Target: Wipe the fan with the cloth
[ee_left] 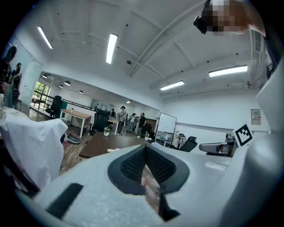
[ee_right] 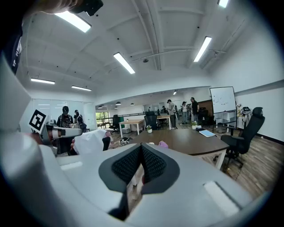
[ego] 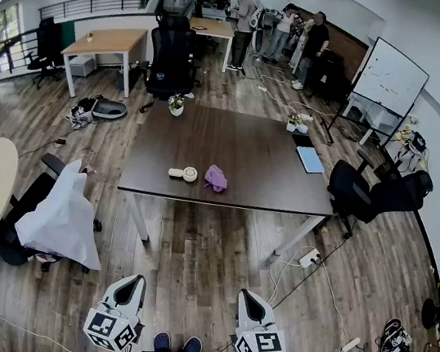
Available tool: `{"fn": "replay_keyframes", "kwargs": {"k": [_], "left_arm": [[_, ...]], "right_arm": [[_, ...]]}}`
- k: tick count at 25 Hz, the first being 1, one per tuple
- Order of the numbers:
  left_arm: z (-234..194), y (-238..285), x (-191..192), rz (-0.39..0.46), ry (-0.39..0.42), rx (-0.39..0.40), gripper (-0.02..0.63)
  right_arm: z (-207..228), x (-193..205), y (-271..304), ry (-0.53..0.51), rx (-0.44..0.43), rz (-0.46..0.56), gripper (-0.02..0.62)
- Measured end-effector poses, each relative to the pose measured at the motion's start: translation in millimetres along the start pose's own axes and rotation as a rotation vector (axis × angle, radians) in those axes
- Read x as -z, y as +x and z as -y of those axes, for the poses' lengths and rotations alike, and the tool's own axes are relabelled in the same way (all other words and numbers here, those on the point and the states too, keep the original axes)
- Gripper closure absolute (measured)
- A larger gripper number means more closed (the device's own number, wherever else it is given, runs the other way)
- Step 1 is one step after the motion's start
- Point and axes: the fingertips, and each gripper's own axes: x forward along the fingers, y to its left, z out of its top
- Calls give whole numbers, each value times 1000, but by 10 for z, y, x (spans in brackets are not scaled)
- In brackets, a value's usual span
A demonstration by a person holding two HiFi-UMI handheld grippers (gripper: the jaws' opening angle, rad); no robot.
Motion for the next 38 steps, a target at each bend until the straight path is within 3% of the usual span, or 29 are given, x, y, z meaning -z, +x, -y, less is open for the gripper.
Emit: {"fn": "replay_keyframes", "kwargs": {"k": [16, 24, 38], "left_arm": [[-3, 189, 8, 1, 5, -33, 611], [133, 280, 52, 13, 19, -48, 611], [100, 446, 38, 60, 32, -104, 611]], "right_arm": [[276, -31, 76, 5, 25, 28, 584], [444, 34, 64, 36, -18, 25, 584], [533, -4, 314, -10, -79, 42, 584]]}}
